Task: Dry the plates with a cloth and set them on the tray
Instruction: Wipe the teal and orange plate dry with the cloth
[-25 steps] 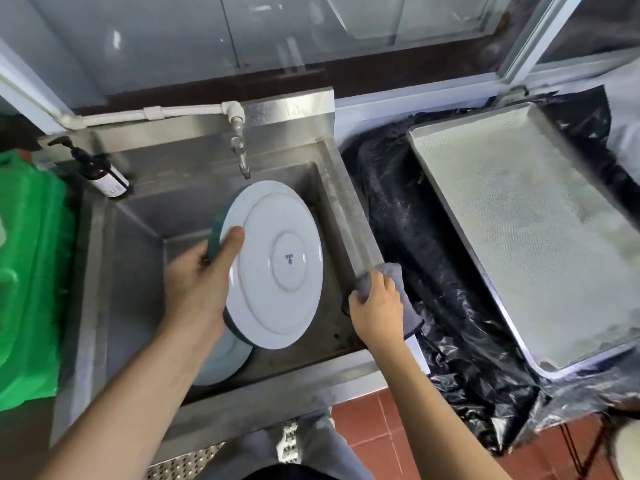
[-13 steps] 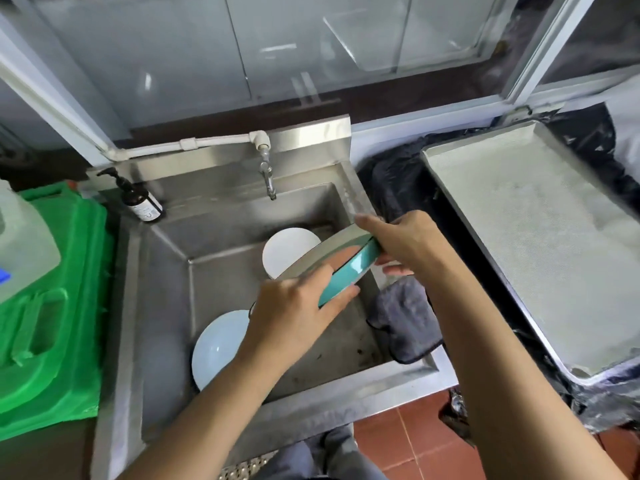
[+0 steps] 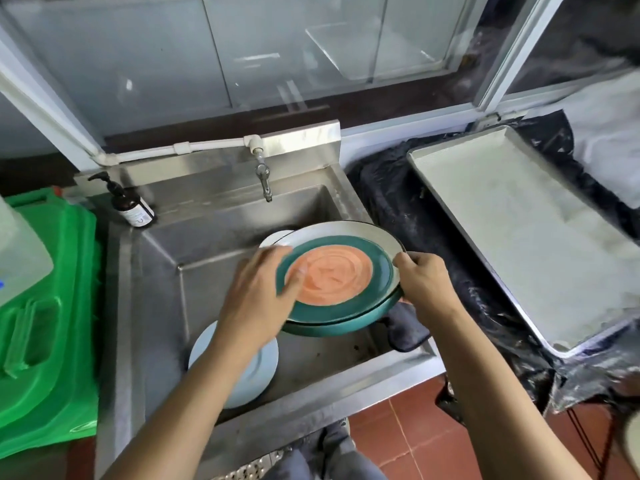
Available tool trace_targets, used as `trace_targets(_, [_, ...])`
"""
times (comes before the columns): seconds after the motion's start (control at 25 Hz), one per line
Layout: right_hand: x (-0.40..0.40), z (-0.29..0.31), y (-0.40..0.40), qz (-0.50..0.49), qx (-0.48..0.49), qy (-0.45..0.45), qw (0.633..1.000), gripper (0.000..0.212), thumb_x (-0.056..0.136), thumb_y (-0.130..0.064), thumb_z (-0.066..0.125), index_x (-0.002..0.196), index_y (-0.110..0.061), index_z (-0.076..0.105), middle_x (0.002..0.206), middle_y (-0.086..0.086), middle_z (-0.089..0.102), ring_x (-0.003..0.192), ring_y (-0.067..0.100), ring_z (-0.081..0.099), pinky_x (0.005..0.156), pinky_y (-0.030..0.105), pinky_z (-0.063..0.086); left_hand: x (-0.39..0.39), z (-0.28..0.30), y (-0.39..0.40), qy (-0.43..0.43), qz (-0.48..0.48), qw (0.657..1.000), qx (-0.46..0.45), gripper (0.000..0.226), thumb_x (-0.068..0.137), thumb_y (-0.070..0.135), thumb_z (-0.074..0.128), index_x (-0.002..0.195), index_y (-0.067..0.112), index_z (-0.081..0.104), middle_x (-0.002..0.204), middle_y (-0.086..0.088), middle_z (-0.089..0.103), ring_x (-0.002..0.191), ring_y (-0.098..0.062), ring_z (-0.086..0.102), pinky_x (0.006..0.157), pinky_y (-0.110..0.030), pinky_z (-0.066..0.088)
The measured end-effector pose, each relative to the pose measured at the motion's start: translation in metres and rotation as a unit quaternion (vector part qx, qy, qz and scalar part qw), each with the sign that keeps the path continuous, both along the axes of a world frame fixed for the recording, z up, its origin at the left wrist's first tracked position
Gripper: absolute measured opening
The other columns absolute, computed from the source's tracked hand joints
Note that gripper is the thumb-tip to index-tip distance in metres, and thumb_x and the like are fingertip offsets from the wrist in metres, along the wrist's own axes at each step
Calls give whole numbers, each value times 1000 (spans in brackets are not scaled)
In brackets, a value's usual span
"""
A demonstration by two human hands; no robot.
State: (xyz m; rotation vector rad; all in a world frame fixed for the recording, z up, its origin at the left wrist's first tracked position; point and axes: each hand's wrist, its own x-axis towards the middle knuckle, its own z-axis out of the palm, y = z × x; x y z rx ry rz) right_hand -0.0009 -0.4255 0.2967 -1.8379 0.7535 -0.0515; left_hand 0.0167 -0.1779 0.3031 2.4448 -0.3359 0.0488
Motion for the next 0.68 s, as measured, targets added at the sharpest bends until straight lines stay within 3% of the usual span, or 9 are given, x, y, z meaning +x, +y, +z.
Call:
trace_targets(0.12, [-16,-1,-4,-22,37,-11,999,23,91,-12,50,69,-7,52,57,1,36,60,18,34,45,23,31,20,-12,9,144,132,980,38,47,96,52,49,125,16,53,126,-12,59,116,-37,54,97,-46,46])
trace_targets(0.2, [-25,0,-10,-27,34,-16,999,24,93,-13,52,72,-2,54,62,5,44,60,20,41,49,25,39,29,-18,2,209,134,968,-35,43,96,48,51,108,7,58,107,-21,63,101,-40,59,76,-40,49])
trace_targets(0.24, [-30,1,-14,-27,24,-16,999,23,95,-16,54,75,-4,56,66,4,54,61,22,49,53,29,45,31,-19,-3,216,128,965,-76,41,96,44,52,96,3,57,98,-23,62,91,-40,60,65,-36,43])
trace_targets(0.32, [-38,2,-24,-38,17,-13,999,13,98,-25,59,97,-14,67,88,0,73,78,19,68,72,39,57,32,-17,-14,215,130,960,-124,37,95,39,54,73,9,49,71,-16,56,68,-35,50,55,-34,30])
trace_targets(0.4, [-45,2,-39,-58,18,-18,998,20,99,-30,60,113,-17,66,97,-1,72,83,16,69,71,36,57,31,-15,-29,232,128,953,-147,38,90,40,52,64,18,37,46,5,37,59,-25,36,54,-35,25])
trace_targets(0.48, [-52,2,-54,-83,21,-21,996,22,99,-35,60,112,-19,67,84,-7,66,66,10,59,57,27,48,32,-12,-47,239,114,952,-156,37,85,45,50,64,19,34,48,12,30,59,-22,30,56,-36,24])
trace_targets(0.56, [-58,1,-70,-122,49,-28,991,18,97,-41,60,99,-26,70,74,-6,62,62,15,55,59,32,44,35,-11,-67,230,103,956,-151,39,86,46,50,67,11,46,58,8,37,61,-22,35,58,-36,29])
trace_targets(0.68, [-66,-1,-96,-181,76,-41,980,22,96,-40,59,85,-25,71,71,0,64,61,20,56,61,33,44,39,-16,-102,239,80,956,-151,50,82,47,49,89,-1,60,73,-5,49,69,-24,45,65,-36,38])
